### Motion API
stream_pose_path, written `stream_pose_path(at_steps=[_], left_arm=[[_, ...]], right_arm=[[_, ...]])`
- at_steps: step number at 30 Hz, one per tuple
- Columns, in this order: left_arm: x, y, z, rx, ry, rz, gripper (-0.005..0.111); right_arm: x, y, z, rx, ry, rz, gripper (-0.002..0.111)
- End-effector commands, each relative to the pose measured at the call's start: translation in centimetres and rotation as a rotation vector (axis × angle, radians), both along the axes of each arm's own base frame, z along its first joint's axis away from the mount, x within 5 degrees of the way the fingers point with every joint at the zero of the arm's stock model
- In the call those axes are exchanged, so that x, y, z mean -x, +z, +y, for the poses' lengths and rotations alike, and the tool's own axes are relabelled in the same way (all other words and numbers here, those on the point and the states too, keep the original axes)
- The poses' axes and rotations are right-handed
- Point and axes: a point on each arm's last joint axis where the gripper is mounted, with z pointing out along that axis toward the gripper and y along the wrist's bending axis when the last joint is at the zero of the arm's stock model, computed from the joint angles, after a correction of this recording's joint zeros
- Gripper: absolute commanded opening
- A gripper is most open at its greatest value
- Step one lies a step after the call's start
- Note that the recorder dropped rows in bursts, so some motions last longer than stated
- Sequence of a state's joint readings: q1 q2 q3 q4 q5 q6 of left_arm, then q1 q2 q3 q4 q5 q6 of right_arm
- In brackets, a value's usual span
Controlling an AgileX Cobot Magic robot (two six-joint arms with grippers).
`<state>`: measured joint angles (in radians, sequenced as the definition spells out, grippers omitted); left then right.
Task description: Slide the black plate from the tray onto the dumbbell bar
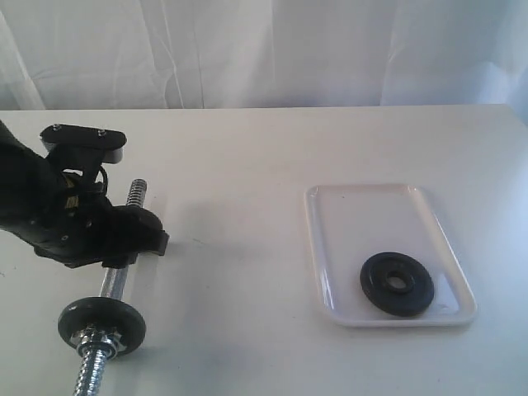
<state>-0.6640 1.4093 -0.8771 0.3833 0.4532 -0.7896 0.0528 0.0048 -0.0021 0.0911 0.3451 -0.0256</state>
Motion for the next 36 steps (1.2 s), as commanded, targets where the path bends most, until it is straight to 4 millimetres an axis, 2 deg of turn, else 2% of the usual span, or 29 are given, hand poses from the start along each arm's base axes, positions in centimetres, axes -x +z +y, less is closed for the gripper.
stream_pose_path(at_steps=[1, 3, 9, 21, 26, 32, 36], left_arm=[[-1.2, -0.8, 0.9, -0.084, 0.171, -0.043, 0.058], [-1.6, -1.2, 0.9, -0.073, 0.217, -0.054, 0.058], [-2.4, -2.5, -0.2, -0.030, 0.173, -0.063, 0.058], [-3.6, -5.4, -0.3, -0.117, 0.153, -0.017, 0.058], [-4.3, -6.1, 0.2, -0.102, 0.177, -0.009, 0.058], [-4.8, -6.1, -0.7, -0.013, 0.123, -0.049, 0.058], [-4.8, -6.2, -0.7, -0.020, 0.125, -0.043, 0.058]], right_arm=[[0.0, 0.0, 0.0, 0.002, -0.004, -0.006, 0.000], [0.0, 0.0, 0.0, 0.002, -0.004, -0.006, 0.000], [0.0, 0.0, 0.0, 0.002, -0.004, -0.006, 0.000], [0.0, 0.0, 0.0, 0.002, -0.004, -0.006, 0.000], [0.0, 0.0, 0.0, 0.002, -0.004, -0.006, 0.000], [0.0, 0.0, 0.0, 0.002, -0.004, -0.006, 0.000], [0.0, 0.0, 0.0, 0.002, -0.004, -0.006, 0.000]])
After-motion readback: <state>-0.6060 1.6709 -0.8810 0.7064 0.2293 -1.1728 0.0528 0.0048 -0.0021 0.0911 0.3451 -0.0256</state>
